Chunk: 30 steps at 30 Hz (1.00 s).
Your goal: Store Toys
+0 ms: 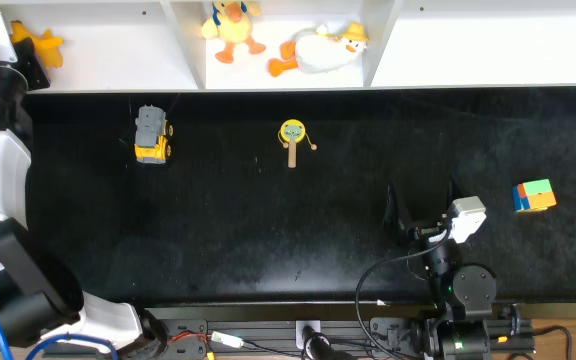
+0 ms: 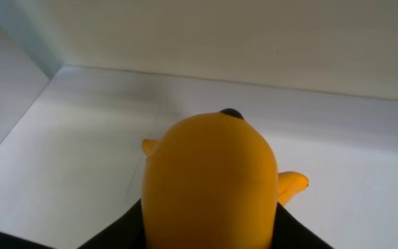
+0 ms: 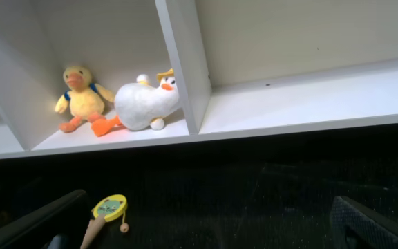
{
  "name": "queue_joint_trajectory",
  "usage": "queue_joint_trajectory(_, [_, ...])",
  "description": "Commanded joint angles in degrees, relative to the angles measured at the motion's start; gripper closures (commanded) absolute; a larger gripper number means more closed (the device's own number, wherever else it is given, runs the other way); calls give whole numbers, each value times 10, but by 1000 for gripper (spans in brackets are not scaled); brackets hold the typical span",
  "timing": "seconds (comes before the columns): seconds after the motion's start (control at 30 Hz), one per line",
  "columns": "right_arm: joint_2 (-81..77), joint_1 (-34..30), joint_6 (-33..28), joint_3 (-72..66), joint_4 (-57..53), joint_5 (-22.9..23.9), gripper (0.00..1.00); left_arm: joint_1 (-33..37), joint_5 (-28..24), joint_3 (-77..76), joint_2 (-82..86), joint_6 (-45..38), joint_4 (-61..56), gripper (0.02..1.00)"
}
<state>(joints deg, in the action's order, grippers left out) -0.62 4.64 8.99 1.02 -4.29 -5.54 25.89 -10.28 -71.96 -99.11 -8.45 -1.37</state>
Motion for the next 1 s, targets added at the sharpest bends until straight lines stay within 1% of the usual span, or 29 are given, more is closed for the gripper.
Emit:
queue_joint_trajectory(0.03, [4, 3, 2, -7, 2, 3, 7, -2, -17, -30, -13, 13, -7, 658])
queue_joint_trajectory(0.13, [4, 3, 2, -7, 3, 3, 5, -3, -18, -32, -25, 13, -12, 658])
queue_joint_trajectory(0.27, [4, 3, 2, -7, 2, 3, 5, -6, -37, -32, -40, 13, -20, 658])
queue_joint_trajectory(0.4, [4, 3, 2, -7, 2, 3, 5, -6, -40, -32, -46, 13, -34, 658])
queue_joint_trajectory(0.5, [4, 3, 2, -7, 2, 3, 5, -6, -40, -32, -48, 13, -35, 632])
queue_joint_trajectory(0.67, [4, 3, 2, -7, 2, 3, 5, -6, -40, -32, -49, 13, -35, 478])
queue_joint_trajectory(0.73, [4, 3, 2, -7, 2, 3, 7, -6, -40, -32, -50, 13, -35, 402])
queue_joint_trajectory(0.8, [4, 3, 2, -7, 2, 3, 5, -6, -40, -32, -50, 13, -36, 349])
queue_joint_trajectory(0.83, [4, 3, 2, -7, 2, 3, 5, -6, -40, -32, -50, 13, -38, 305])
queue_joint_trajectory(1.0, [4, 3, 2, -7, 2, 3, 5, -6, -41, -32, -50, 13, -50, 205])
